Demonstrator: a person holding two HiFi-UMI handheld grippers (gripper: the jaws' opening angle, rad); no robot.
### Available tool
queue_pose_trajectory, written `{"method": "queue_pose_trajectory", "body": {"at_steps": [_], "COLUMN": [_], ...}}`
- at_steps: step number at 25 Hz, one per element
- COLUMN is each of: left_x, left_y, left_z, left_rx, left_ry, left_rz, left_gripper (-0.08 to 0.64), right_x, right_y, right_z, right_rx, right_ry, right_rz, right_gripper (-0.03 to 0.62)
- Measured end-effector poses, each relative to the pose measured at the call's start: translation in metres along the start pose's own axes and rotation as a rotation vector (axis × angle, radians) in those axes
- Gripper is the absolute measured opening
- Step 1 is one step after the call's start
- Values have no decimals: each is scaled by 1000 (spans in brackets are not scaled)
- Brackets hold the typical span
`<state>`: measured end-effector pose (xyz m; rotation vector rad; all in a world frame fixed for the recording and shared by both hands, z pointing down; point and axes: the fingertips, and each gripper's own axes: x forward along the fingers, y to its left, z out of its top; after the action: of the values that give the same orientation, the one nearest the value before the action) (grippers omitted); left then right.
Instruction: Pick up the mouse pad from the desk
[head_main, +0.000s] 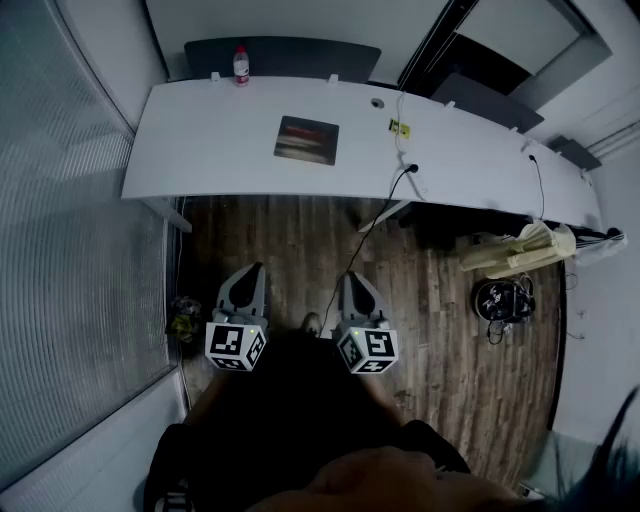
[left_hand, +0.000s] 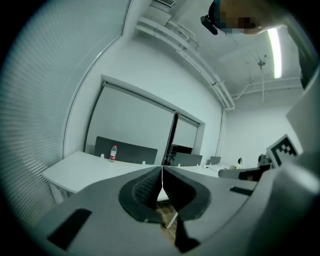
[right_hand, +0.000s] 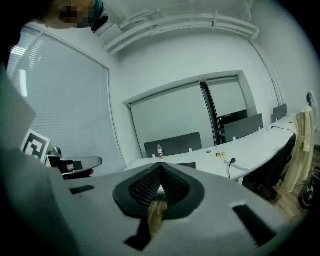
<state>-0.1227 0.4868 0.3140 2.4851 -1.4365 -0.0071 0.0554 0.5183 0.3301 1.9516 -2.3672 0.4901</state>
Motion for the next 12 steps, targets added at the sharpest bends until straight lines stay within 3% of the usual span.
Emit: {"method": "queue_pose_trajectory", "body": {"at_steps": [12], "left_x": [4], "left_y": [-6], "left_z": [-3], "left_rx": [14], "left_ry": [9], "left_rz": [-6], "left_gripper": [6], "right_x": [3], "right_y": [-4], "right_z": [-1], "right_rx": [14], "right_ry": [-1], "right_rz": [8], "right_gripper": [0]}}
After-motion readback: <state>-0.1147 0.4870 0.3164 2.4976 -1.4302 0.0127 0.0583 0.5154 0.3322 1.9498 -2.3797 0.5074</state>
